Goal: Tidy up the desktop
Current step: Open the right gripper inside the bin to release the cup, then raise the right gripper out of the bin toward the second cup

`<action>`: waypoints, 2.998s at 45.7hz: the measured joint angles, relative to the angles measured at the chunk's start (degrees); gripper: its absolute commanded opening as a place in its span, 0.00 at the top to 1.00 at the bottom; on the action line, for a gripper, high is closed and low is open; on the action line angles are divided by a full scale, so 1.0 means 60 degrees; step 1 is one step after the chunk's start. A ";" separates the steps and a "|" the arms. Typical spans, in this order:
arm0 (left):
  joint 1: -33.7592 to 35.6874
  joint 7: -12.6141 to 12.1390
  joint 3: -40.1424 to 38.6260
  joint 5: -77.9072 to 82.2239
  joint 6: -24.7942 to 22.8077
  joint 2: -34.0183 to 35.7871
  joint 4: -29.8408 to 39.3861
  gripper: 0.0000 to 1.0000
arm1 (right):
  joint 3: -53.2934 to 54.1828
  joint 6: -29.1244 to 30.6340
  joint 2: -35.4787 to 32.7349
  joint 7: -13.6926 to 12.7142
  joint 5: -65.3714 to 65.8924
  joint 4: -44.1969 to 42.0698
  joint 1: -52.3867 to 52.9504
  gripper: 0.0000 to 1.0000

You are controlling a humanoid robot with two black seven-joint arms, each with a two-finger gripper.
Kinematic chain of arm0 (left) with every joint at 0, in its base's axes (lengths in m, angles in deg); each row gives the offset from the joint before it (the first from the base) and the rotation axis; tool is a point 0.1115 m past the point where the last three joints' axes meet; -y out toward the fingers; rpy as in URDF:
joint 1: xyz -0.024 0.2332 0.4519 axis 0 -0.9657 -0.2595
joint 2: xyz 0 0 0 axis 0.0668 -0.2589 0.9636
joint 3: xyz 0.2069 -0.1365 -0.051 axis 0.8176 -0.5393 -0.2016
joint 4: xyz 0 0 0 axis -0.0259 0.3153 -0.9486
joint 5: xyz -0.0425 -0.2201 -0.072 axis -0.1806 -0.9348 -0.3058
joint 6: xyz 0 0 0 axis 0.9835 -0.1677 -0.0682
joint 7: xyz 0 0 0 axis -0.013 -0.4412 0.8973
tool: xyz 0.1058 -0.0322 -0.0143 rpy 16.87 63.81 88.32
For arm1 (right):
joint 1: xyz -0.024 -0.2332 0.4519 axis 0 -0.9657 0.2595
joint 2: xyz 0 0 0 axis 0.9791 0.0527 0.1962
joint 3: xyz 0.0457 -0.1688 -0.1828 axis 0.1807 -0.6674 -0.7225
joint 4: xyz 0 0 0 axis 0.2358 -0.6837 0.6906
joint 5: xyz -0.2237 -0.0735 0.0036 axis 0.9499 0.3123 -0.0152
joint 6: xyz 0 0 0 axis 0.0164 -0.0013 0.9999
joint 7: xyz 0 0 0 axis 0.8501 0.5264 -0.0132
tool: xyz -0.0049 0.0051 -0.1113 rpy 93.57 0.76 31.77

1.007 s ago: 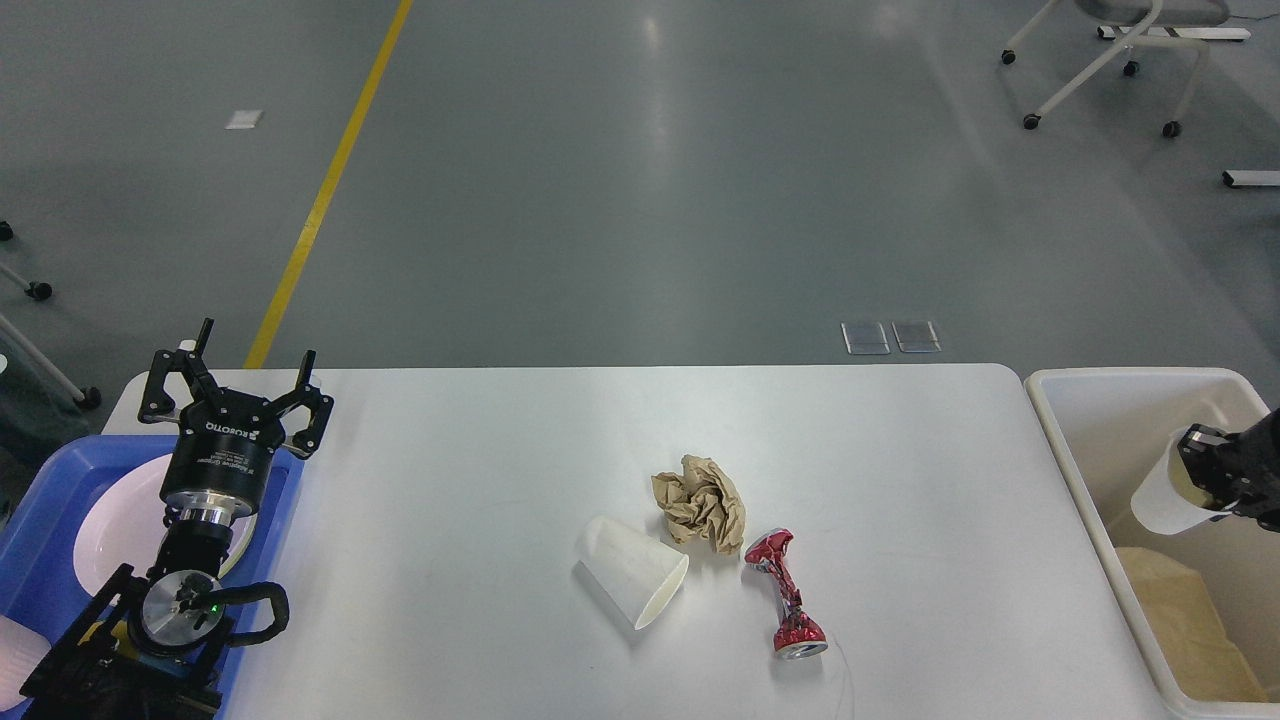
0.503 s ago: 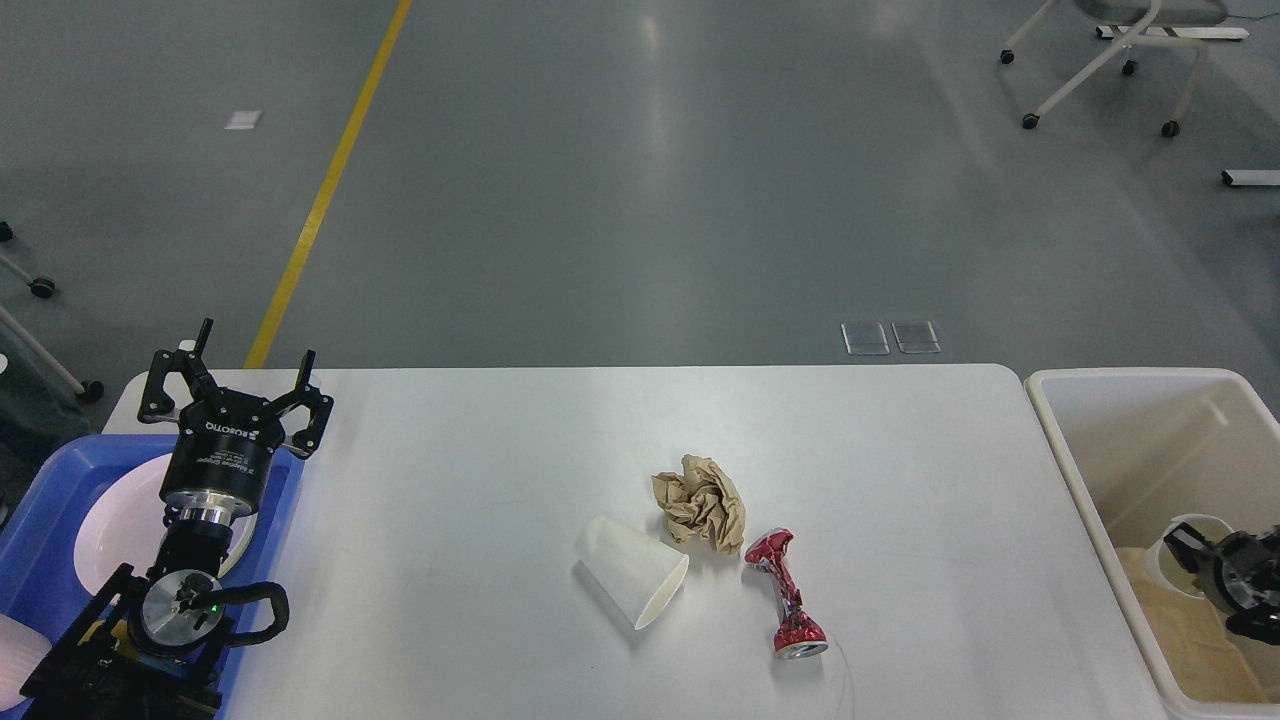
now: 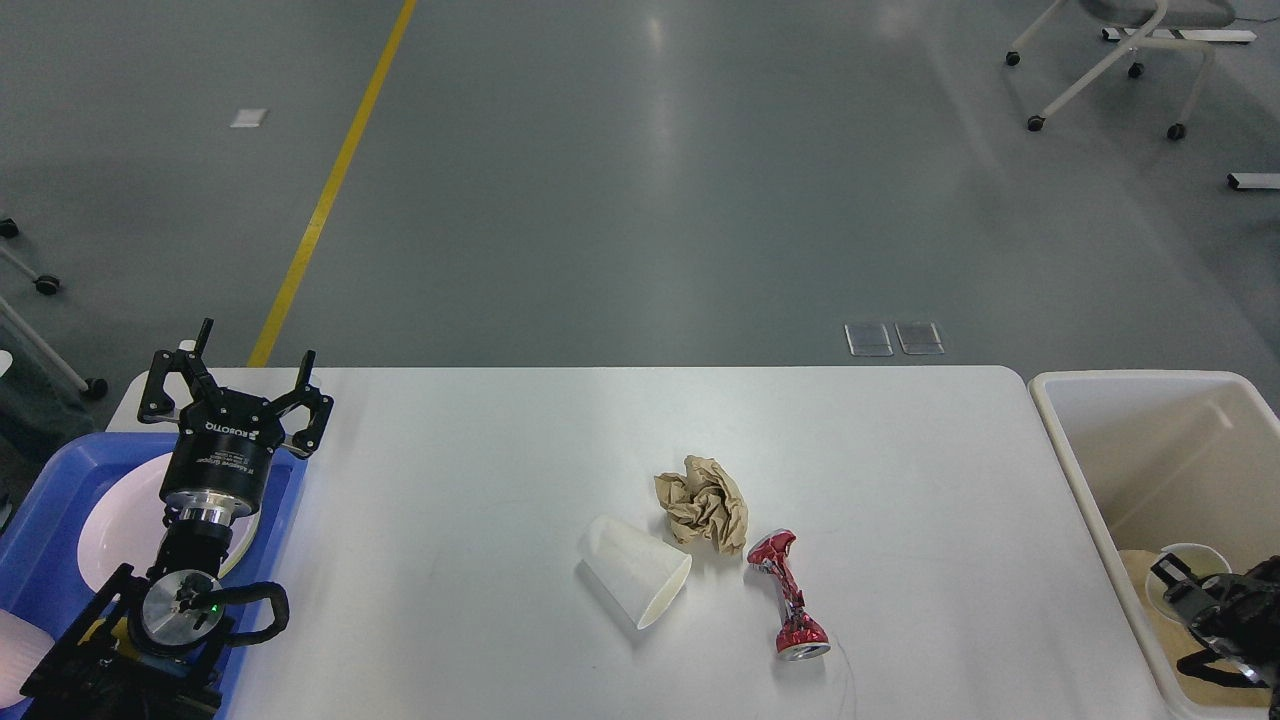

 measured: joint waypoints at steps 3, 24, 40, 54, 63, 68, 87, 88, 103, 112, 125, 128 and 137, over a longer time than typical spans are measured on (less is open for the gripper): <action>0.0000 -0.0001 0.0000 0.0000 0.0000 0.0000 0.0000 0.04 | 0.0001 -0.0045 0.0006 -0.0013 0.0000 0.0000 -0.0020 0.51; 0.0000 -0.0005 0.0000 0.0000 0.0000 0.0002 0.0000 0.04 | -0.0032 -0.1770 0.0194 0.0088 0.0003 0.0160 -0.0203 0.00; 0.0000 0.0001 0.0001 0.0000 0.0000 0.0002 0.0000 0.04 | -0.0115 -0.0944 -0.0102 0.0096 0.0702 0.0733 0.0679 0.00; 0.0000 0.0000 0.0005 0.0000 0.0000 0.0002 0.0000 0.04 | -0.0282 0.0217 -0.1614 0.0027 0.3846 0.4945 0.4683 0.00; 0.0000 -0.0004 0.0003 0.0000 0.0000 0.0002 0.0000 0.04 | -0.1429 0.2802 -0.1542 -0.0004 0.4540 0.6734 0.7831 0.00; 0.0000 -0.0005 0.0002 0.0000 0.0000 0.0002 0.0000 0.04 | -0.1987 0.4612 -0.1091 -0.0003 0.4489 0.7808 0.9724 0.00; 0.0000 -0.0005 -0.0001 0.0000 -0.0001 0.0000 0.0000 0.04 | -0.2765 0.6841 0.0366 -0.0040 0.3091 1.2474 1.5908 0.00; 0.0000 -0.0005 -0.0001 0.0000 -0.0001 0.0000 0.0000 0.04 | -0.2821 0.6873 0.0491 -0.0043 0.3002 1.2645 1.6123 0.00; 0.0000 -0.0005 0.0000 0.0001 -0.0001 0.0000 0.0000 0.04 | -0.3270 0.6067 0.1595 -0.0755 0.1044 1.4993 1.8314 0.00; 0.0000 -0.0005 0.0000 0.0000 -0.0001 0.0000 0.0000 0.04 | -0.3401 0.5580 0.1743 -0.1110 0.0377 1.5196 1.8563 0.00; 0.0000 -0.0006 0.0001 0.0000 -0.0001 0.0000 0.0000 0.04 | -0.3436 0.5605 0.1709 -0.1084 0.0283 1.5176 1.8550 0.00; 0.0000 -0.0005 0.0001 0.0000 -0.0001 0.0000 0.0000 0.04 | -0.3436 0.5632 0.1708 -0.1078 0.0272 1.5160 1.8539 0.00; 0.0000 -0.0006 0.0001 0.0000 -0.0001 0.0000 0.0000 0.04 | -0.3411 0.5641 0.1707 -0.1051 0.0244 1.5085 1.8511 0.00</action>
